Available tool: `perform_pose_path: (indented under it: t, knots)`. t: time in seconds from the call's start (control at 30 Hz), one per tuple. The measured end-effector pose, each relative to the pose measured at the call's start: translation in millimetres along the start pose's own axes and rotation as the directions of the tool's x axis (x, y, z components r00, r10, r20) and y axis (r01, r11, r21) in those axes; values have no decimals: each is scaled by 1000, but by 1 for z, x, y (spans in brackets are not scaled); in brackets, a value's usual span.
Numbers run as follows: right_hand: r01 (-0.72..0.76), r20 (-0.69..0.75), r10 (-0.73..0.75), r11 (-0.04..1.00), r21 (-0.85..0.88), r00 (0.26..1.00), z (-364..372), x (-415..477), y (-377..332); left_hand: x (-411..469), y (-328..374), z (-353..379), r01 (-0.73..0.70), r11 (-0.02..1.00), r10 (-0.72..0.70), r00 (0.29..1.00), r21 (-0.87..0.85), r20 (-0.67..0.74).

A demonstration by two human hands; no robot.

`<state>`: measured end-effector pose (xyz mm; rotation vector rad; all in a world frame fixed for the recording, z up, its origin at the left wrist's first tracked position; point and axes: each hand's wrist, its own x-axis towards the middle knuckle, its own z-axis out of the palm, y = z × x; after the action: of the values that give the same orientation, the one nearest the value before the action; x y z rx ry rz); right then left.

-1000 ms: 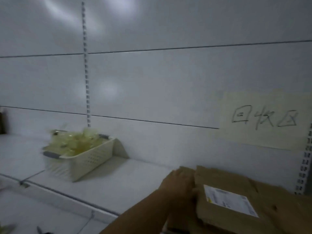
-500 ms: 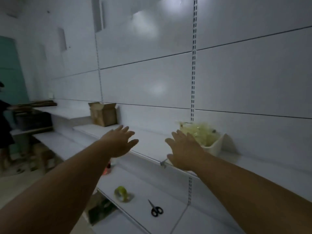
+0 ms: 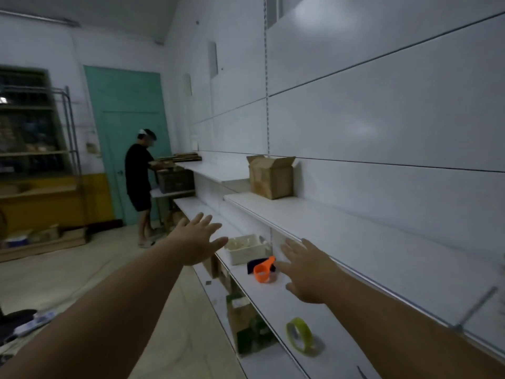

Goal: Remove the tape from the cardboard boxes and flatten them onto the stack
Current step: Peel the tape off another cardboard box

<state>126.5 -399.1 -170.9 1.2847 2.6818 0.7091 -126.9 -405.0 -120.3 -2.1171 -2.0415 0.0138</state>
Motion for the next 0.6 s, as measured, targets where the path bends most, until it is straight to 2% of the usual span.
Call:
perform_pose_path:
  t: [0.13, 0.27, 0.4, 0.53, 0.6]
  knots:
    - [51, -38, -49, 997, 51, 998, 25, 84, 15, 59, -24, 1, -34, 995, 28, 998, 96, 56]
    - [26, -65, -19, 994, 106, 998, 30, 173, 28, 94, -59, 2, 47, 999, -47, 999, 6, 19]
    - [30, -42, -21, 974, 226, 999, 43, 238, 19, 123, -93, 17, 53, 993, -61, 996, 107, 71]
    - [-19, -5, 20, 979, 205, 1000, 57, 292, 33, 195, -124, 39, 48, 999, -48, 997, 1, 59]
    - [-83, 29, 79, 976, 199, 996, 65, 317, 46, 239, -136, 43, -12, 997, 12, 1000, -72, 12]
